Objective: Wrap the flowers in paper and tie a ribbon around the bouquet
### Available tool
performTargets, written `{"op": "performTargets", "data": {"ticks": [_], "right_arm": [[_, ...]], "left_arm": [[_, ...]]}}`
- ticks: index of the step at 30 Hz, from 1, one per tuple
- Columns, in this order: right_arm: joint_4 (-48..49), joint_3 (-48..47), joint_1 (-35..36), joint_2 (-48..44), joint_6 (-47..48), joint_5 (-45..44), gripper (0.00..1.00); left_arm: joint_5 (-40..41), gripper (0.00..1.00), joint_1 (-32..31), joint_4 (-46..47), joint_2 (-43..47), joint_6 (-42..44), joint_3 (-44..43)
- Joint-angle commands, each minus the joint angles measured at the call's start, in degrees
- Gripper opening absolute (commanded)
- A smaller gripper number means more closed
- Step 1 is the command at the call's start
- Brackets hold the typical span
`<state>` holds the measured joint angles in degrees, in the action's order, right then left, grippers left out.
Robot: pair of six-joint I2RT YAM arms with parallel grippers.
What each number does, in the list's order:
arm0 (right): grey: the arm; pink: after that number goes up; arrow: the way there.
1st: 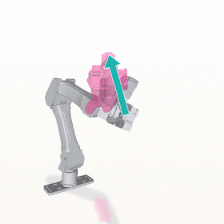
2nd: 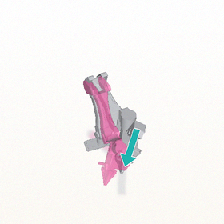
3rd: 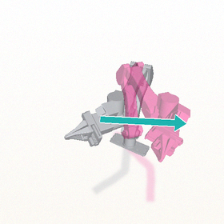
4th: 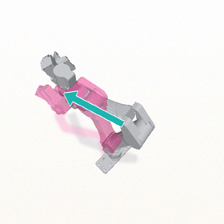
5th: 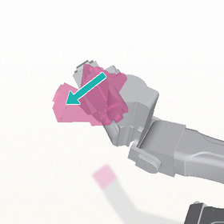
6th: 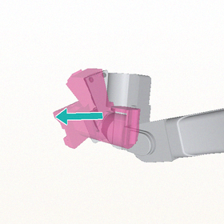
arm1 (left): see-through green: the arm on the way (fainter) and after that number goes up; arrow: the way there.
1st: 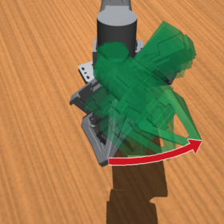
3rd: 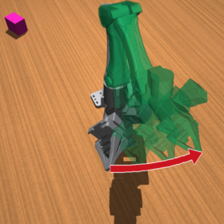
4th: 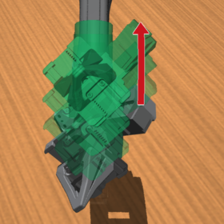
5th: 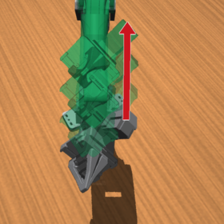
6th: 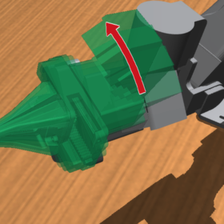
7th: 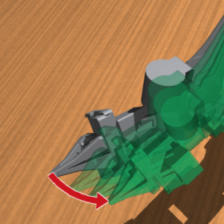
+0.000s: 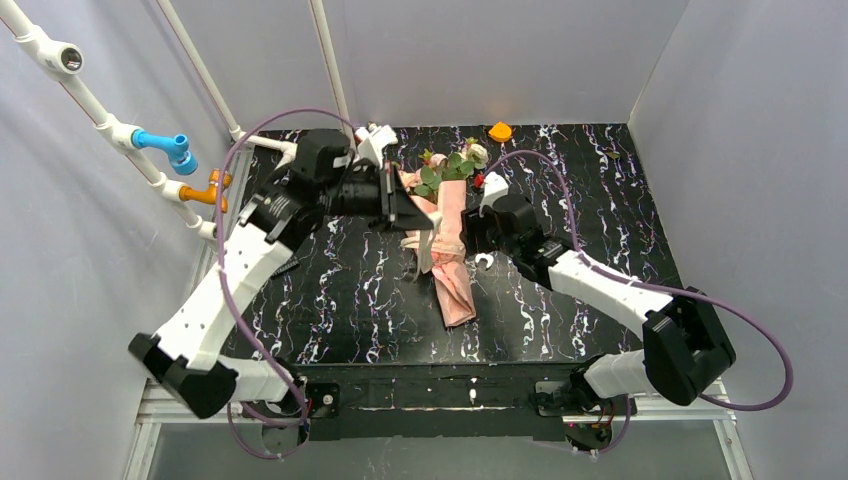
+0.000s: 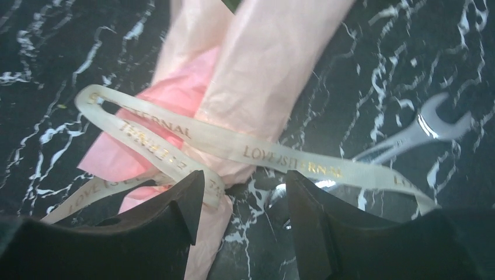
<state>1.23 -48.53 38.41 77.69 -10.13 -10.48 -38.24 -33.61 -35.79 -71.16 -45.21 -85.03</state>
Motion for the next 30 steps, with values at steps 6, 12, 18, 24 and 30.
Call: {"op": "performTargets", "data": {"ticks": [6,12,18,24,30], "right_arm": [[13.7,3.1,-2.7,1.7,17.5,28.8,0.58],[12.7,3.1,-2.7,3.6,22.2,31.3,0.61],[10.7,1.2,-2.7,6.3,25.4,28.5,0.6],[11.1,0.4,-2.8,9.8,26.6,27.5,0.56],[14.4,0.3,-3.4,10.4,26.4,27.3,0.55]], "left_arm": [[1.8,0.0,-0.2,-1.4,-18.9,2.1,-20.2],[2.5,0.0,-0.2,-0.9,-25.7,-0.7,-29.9],[3.2,0.0,-0.2,1.1,-29.2,-2.0,-32.8],[3.1,0.0,-0.1,2.6,-32.8,-1.4,-35.6],[1.9,0.0,0.5,6.9,-35.9,-0.4,-36.7]]}}
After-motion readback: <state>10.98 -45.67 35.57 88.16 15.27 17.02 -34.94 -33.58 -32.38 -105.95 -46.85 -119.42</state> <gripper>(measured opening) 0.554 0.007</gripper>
